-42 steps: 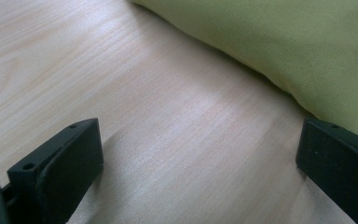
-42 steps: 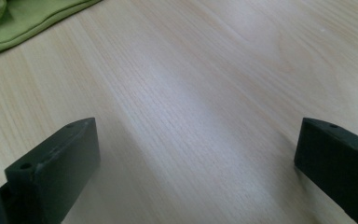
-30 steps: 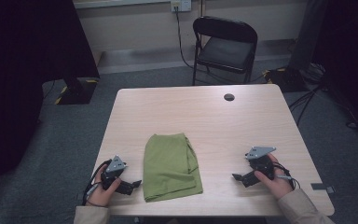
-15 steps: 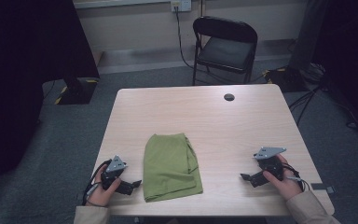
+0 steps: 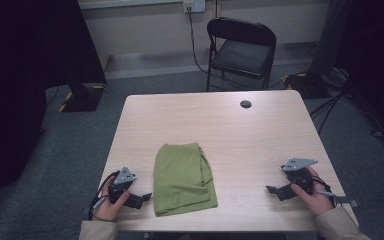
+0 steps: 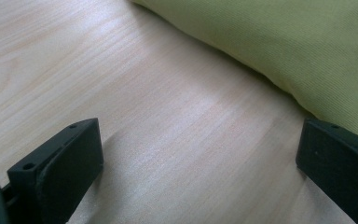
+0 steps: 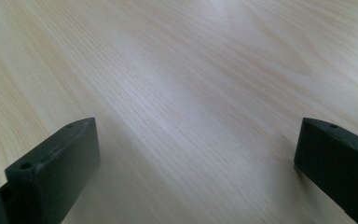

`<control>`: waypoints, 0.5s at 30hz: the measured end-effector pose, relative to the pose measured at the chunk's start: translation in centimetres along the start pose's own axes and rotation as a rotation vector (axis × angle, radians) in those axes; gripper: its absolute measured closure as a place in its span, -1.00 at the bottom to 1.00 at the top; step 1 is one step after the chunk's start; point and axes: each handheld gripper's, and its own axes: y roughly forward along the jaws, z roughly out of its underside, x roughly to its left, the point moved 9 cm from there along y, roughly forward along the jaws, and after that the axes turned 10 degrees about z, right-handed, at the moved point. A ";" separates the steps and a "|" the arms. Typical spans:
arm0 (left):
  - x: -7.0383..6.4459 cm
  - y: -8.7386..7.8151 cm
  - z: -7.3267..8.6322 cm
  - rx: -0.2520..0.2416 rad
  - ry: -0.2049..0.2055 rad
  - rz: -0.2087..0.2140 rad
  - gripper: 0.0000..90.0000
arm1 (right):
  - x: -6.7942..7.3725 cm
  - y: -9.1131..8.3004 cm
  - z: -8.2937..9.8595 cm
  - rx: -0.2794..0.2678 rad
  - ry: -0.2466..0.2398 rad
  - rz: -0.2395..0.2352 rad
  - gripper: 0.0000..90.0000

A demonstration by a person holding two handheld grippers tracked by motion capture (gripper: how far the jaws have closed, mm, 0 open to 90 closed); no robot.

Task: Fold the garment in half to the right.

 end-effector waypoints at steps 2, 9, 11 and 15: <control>0.0 0.0 0.0 0.000 0.000 0.000 -1.00 | -0.4 -0.2 0.3 0.002 0.009 0.008 -1.00; 0.0 0.0 0.0 -0.001 -0.002 -0.001 -1.00 | -1.4 -0.8 1.1 0.005 0.028 0.027 -1.00; 0.0 0.0 0.0 -0.001 -0.001 -0.001 -1.00 | -1.7 -1.0 1.2 0.006 0.031 0.031 -1.00; 0.0 0.0 0.0 -0.001 -0.002 -0.001 -1.00 | -2.1 -1.3 1.6 0.007 0.039 0.039 -1.00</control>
